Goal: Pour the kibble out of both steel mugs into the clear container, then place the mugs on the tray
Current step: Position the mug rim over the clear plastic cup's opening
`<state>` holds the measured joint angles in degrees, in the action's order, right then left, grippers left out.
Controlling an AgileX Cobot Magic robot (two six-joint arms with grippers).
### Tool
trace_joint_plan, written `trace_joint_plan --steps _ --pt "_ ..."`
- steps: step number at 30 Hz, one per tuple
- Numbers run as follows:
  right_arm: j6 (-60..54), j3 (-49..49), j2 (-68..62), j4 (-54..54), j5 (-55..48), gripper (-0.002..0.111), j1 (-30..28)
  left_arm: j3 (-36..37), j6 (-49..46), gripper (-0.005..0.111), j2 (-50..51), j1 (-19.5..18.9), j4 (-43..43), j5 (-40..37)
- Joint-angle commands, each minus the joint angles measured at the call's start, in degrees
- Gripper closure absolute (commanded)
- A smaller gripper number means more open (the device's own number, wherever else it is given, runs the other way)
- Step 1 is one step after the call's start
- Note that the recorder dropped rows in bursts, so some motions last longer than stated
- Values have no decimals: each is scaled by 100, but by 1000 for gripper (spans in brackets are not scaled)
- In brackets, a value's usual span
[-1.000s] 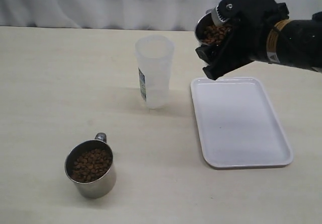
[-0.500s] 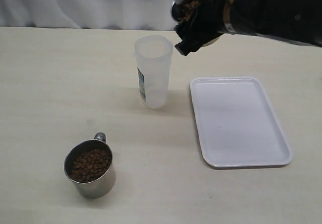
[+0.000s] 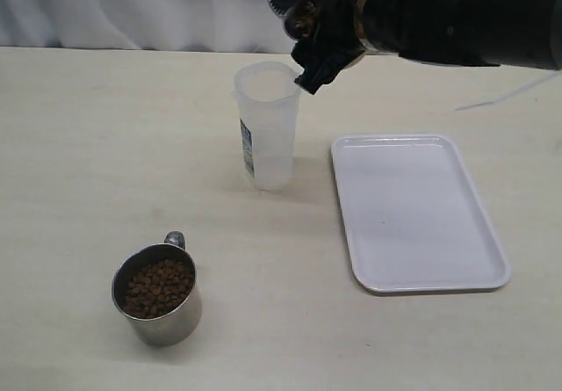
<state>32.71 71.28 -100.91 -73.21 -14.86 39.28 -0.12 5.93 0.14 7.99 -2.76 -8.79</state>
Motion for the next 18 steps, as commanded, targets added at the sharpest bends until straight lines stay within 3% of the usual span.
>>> trace_joint_plan --steps 1,18 --pt "-33 62 -32 -623 -131 104 312 12 9 107 -14 1 28 58" --pt "48 36 -58 -1318 -436 104 397 12 9 107 -14 1 28 58"
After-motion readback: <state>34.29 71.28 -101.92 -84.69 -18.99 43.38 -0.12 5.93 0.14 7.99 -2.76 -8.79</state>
